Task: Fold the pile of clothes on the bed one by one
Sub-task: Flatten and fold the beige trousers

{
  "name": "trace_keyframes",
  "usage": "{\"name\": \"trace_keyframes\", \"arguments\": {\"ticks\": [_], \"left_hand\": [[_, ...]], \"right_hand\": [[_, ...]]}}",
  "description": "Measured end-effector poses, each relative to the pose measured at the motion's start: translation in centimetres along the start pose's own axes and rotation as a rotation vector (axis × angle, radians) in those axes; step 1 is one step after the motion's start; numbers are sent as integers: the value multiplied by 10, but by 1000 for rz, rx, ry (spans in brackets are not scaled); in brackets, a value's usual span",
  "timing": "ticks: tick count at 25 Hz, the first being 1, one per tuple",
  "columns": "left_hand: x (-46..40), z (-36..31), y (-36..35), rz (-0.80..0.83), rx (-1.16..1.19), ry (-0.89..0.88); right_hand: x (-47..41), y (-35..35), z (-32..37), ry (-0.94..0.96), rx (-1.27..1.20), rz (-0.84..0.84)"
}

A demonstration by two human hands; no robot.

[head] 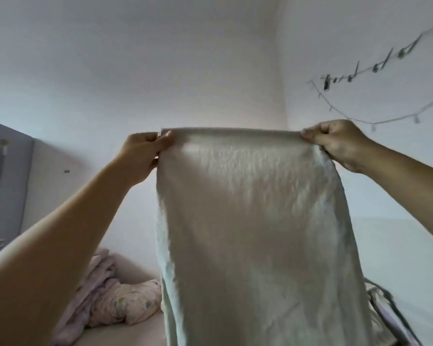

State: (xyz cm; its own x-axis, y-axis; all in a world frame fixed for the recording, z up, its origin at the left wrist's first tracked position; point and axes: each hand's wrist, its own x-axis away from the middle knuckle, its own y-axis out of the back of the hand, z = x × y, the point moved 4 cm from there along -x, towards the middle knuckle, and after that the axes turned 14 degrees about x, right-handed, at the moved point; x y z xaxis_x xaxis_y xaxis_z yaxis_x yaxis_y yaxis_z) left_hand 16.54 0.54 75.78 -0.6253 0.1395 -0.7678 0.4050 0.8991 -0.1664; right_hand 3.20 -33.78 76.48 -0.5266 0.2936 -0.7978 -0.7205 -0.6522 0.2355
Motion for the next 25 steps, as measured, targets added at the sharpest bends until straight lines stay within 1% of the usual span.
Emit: {"name": "trace_keyframes", "arguments": {"ticks": [2, 5, 7, 8, 10, 11, 13, 15, 18, 21, 23, 25], "left_hand": [[7, 1, 1, 42, -124, 60], [14, 3, 6, 41, -84, 100], [15, -8, 11, 29, -42, 92], [15, -15, 14, 17, -62, 80], [16, -30, 13, 27, -178, 69], [14, -35, 14, 29, -187, 61], [8, -43, 15, 30, -143, 43], [3, -43, 15, 64, -137, 51], [-2, -31, 18, 72, -102, 86], [-2, -10, 19, 0, -140, 140], [-6, 18, 23, -39, -119, 197], [-11, 50, 29, -62, -69, 238]], "right_hand": [[6, -2, -3, -18, 30, 21], [10, -2, -3, -21, 26, -5], [9, -1, 3, 5, 27, -26], [8, -1, 8, 24, 49, -27], [6, 0, 19, 66, 95, -36], [3, 2, 25, 90, 105, -50], [-1, 7, 35, 127, 185, -71], [-6, 7, 38, 131, 274, -85], [-9, 2, 29, 76, 202, -24], [-14, -12, 7, -18, 145, 54], [-18, -27, -14, -72, 139, 84], [-23, -47, -37, -125, 55, 134]]}}
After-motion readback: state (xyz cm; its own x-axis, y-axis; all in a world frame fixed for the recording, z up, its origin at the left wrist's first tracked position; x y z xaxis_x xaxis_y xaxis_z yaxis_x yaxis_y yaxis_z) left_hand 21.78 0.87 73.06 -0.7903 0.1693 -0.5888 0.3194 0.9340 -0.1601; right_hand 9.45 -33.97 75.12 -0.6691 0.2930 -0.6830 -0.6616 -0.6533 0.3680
